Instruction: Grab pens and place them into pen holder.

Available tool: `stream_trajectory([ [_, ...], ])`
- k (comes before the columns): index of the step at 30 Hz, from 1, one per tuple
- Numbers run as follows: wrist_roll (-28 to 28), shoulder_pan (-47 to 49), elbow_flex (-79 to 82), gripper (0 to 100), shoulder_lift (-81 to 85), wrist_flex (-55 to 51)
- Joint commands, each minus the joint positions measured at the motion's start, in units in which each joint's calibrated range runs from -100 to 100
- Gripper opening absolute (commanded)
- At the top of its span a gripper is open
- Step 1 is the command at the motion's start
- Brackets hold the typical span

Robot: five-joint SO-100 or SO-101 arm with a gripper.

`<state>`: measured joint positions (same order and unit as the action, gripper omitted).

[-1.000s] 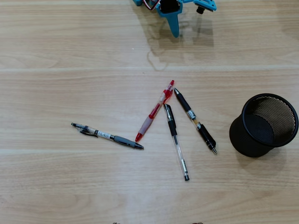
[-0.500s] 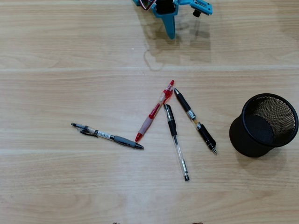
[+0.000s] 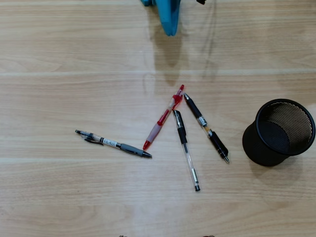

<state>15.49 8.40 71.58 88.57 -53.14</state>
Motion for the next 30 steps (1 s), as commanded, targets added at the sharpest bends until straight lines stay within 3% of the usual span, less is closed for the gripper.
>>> stream_trajectory([
  [1, -3.21, -2.51, -15.94, 16, -19.6, 10.56],
  [5, -4.88, -5.82, -41.48, 15, -53.83, 6.09],
  [13, -13.92, -15.09, -117.08, 15, -123.74, -31.99],
  [17, -16.12, -18.08, -144.51, 16, -143.35, -40.67],
  [21, -17.32, -18.16, -147.41, 17, -146.14, -40.15],
  [30, -16.96, -15.9, -137.54, 17, -140.48, -25.63],
])
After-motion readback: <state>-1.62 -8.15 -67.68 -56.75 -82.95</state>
